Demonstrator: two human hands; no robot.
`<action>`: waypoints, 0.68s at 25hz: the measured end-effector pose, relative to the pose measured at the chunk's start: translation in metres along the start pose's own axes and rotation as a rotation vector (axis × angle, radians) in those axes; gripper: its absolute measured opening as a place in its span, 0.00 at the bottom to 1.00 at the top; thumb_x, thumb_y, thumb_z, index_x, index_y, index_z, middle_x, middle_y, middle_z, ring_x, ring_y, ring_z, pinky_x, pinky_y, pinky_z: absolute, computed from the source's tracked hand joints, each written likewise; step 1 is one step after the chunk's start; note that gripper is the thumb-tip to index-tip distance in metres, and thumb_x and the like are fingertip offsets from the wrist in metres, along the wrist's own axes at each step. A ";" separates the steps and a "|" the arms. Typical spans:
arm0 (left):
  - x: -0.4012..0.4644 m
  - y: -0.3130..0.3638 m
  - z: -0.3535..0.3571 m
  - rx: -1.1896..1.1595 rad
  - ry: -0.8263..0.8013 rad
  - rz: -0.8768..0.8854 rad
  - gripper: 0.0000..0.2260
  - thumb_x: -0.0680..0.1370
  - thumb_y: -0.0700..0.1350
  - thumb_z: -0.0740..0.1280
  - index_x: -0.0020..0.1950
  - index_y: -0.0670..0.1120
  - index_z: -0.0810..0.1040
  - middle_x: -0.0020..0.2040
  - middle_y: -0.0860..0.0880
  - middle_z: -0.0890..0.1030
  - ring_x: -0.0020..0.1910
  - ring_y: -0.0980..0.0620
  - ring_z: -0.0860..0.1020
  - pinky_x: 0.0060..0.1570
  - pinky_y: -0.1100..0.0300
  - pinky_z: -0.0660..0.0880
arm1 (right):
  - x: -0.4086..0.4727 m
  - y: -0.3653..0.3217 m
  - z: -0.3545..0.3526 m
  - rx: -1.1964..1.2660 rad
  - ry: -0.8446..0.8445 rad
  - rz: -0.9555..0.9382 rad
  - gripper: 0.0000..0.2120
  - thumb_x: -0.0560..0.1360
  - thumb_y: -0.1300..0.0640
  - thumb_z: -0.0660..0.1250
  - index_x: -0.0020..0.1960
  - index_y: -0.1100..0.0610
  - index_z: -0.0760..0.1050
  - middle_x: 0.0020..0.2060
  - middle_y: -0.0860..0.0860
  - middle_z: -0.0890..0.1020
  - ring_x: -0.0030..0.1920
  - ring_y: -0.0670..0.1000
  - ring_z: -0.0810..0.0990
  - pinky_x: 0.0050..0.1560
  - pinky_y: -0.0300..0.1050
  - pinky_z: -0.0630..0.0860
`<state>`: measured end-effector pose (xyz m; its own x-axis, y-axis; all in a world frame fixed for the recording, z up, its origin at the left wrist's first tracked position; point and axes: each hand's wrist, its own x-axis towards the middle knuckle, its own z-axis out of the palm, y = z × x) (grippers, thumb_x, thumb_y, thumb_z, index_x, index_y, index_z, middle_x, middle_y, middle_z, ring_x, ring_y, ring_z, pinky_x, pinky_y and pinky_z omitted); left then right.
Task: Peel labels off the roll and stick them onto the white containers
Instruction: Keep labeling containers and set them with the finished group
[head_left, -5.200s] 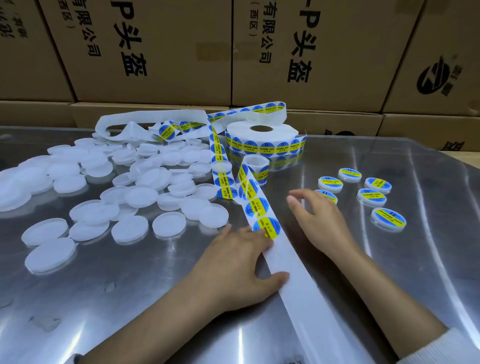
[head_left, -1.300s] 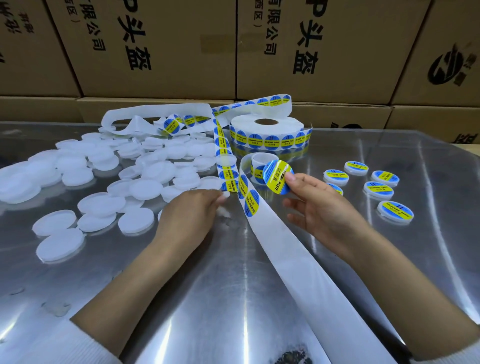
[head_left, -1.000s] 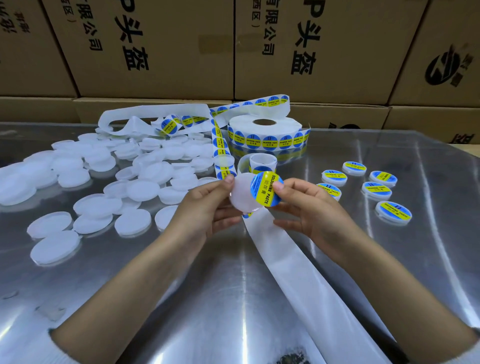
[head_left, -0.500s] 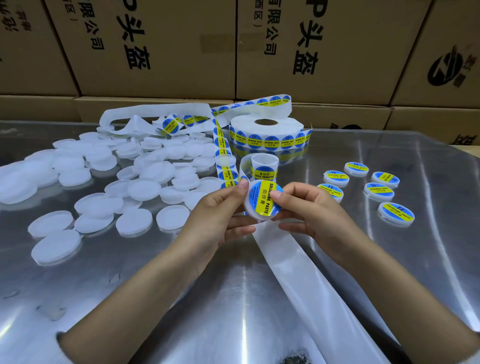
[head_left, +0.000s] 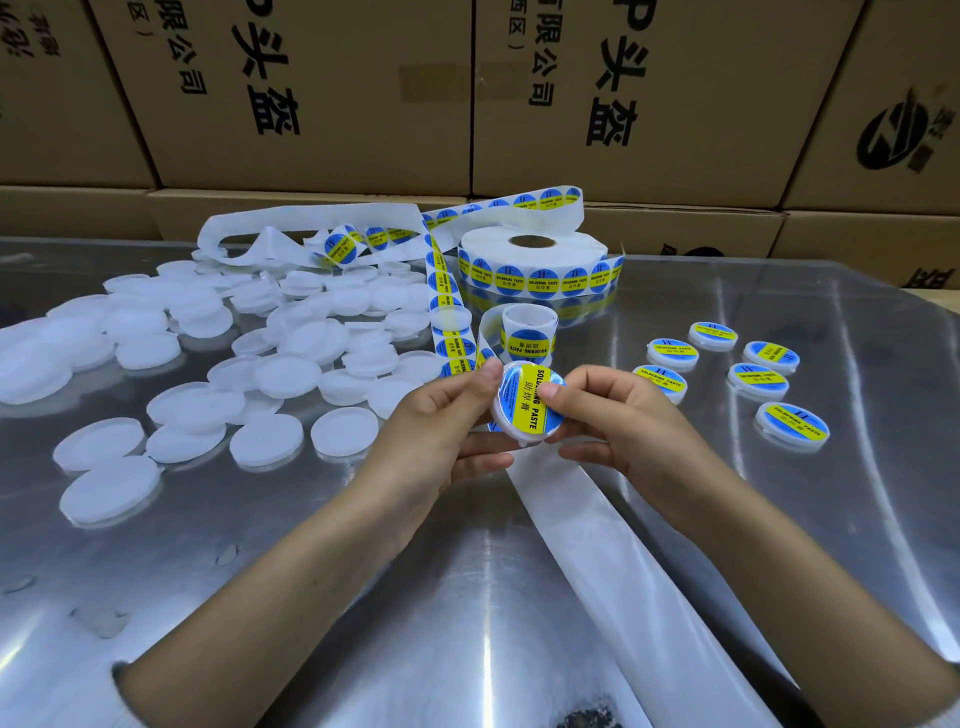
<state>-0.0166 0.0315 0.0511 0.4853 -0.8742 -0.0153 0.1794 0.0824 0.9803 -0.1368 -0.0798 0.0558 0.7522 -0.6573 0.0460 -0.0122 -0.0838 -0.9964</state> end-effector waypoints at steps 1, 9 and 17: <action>-0.001 0.000 0.000 0.003 -0.001 0.001 0.17 0.67 0.60 0.66 0.45 0.50 0.84 0.43 0.47 0.85 0.38 0.53 0.84 0.30 0.67 0.76 | 0.000 0.000 0.001 -0.010 0.008 0.000 0.11 0.74 0.56 0.69 0.33 0.53 0.73 0.34 0.52 0.81 0.32 0.43 0.79 0.36 0.36 0.76; -0.003 0.000 0.004 0.062 0.036 0.083 0.10 0.70 0.57 0.65 0.41 0.56 0.85 0.42 0.49 0.86 0.41 0.52 0.84 0.29 0.68 0.75 | 0.002 -0.001 0.004 -0.171 0.087 -0.049 0.12 0.73 0.55 0.70 0.32 0.56 0.73 0.28 0.48 0.80 0.29 0.42 0.77 0.31 0.34 0.74; -0.001 -0.001 0.005 -0.011 0.015 0.012 0.16 0.68 0.59 0.65 0.46 0.50 0.84 0.43 0.47 0.85 0.40 0.52 0.84 0.29 0.67 0.75 | 0.003 0.003 0.000 -0.417 0.218 -0.139 0.31 0.54 0.27 0.64 0.36 0.55 0.73 0.30 0.52 0.82 0.29 0.44 0.75 0.33 0.43 0.72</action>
<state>-0.0218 0.0302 0.0510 0.4999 -0.8661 -0.0068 0.1833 0.0981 0.9781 -0.1345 -0.0821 0.0531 0.6104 -0.7565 0.2348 -0.2181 -0.4455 -0.8683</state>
